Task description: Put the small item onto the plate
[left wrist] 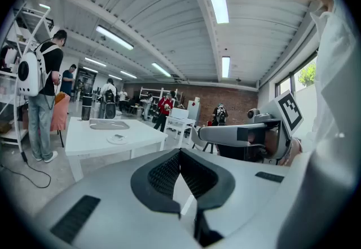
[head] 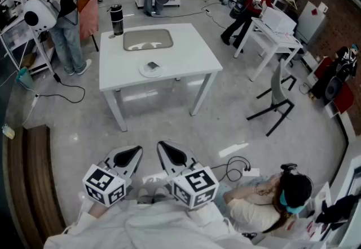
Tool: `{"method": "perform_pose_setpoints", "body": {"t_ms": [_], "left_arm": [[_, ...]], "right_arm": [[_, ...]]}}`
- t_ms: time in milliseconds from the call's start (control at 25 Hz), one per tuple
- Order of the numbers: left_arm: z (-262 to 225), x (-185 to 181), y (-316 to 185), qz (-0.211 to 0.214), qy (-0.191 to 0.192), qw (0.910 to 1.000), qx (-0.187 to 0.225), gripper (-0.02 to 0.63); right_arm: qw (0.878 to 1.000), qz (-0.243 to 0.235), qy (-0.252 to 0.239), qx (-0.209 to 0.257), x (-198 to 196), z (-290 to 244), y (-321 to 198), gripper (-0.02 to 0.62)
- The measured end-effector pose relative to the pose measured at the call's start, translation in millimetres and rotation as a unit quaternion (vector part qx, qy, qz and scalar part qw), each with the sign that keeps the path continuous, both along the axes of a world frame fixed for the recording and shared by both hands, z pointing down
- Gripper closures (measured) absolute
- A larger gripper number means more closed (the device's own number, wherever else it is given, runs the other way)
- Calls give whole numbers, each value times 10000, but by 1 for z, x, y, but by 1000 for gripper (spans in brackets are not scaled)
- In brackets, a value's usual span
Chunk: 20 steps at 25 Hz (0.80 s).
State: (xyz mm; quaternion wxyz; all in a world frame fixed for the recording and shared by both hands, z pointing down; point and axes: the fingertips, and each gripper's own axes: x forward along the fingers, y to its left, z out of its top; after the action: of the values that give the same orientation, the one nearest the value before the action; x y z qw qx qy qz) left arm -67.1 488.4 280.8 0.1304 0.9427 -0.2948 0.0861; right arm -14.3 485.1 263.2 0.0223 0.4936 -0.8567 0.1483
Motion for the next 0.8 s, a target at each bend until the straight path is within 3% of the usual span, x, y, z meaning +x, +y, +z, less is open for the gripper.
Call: {"method": "perform_pose_setpoints", "body": {"t_ms": [360,640,800], "left_arm": [[6,11,-2,144,155,9994,-283,597],[11,23,-6,251,38,9992,-293,597],[19,26,-12,212,69,9989,-414,597]], "right_arm": [[9999,1,66,-158,4,10,-2,581],[9995,-1,173,-248,15,16,-4,581],[9997,-89,-4,-229,17,18,-8,581]]}}
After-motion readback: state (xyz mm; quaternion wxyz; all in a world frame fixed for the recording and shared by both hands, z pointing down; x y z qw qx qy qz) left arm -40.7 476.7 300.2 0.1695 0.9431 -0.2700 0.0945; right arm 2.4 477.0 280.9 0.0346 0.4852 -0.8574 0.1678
